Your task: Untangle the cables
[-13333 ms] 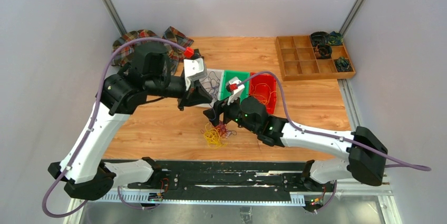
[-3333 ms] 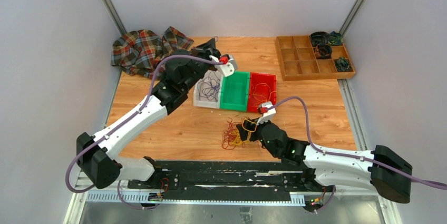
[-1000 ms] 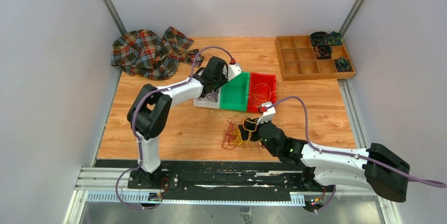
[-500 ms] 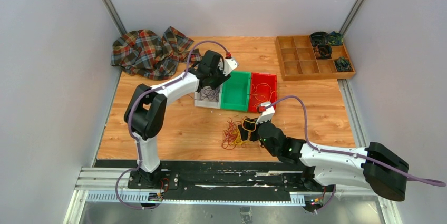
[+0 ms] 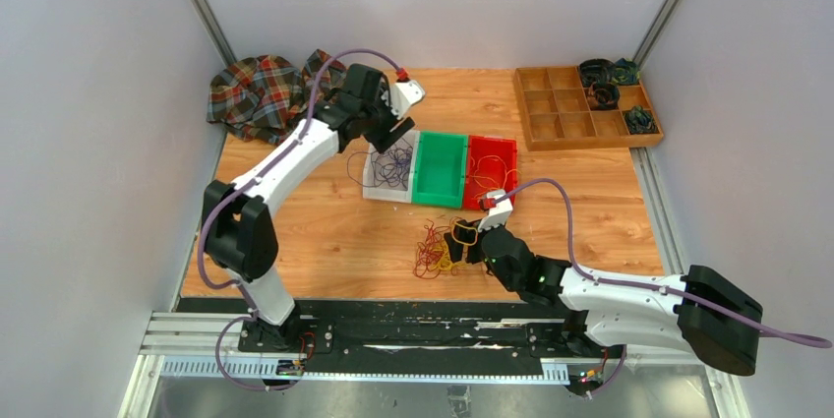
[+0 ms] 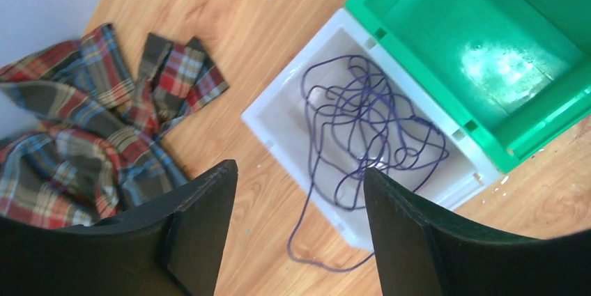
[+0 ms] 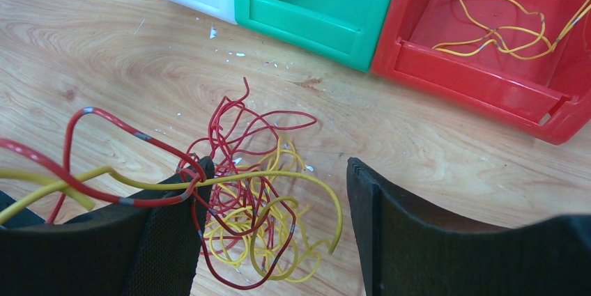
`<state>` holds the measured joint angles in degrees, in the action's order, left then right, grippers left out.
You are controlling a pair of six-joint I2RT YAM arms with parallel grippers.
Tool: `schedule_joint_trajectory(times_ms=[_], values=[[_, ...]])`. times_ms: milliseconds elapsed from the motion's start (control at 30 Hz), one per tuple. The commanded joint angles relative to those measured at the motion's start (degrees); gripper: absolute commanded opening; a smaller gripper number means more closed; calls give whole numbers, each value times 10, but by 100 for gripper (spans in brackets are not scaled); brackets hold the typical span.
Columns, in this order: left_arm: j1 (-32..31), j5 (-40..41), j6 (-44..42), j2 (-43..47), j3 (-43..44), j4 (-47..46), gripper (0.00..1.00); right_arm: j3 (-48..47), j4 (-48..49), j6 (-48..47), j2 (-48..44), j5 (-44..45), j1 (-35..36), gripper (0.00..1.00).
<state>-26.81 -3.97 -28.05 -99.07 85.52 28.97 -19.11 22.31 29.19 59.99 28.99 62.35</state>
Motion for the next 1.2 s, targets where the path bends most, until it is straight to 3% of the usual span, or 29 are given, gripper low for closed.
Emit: schedule_joint_trajectory(times_ms=[0,333,433,533,733,1000,1167], values=[[45,-31,2,54,-12,43,71,-8,9,8,-4,6,-14,69],[143,-49,113,72,-112,-31,67,-3,14,8,-10,5,-14,69],[169,-88,174,60,-116,-33,70,-3,14,9,-10,4,-13,69],[187,-124,211,58,-143,-58,79,-4,14,8,-8,4,-13,69],[196,-190,236,51,-192,-85,78,-5,15,8,-7,4,-14,69],[214,-221,260,28,-209,-132,55,-7,14,7,-4,2,-13,68],[215,-232,281,34,-213,-158,25,-8,14,7,0,2,-14,68]])
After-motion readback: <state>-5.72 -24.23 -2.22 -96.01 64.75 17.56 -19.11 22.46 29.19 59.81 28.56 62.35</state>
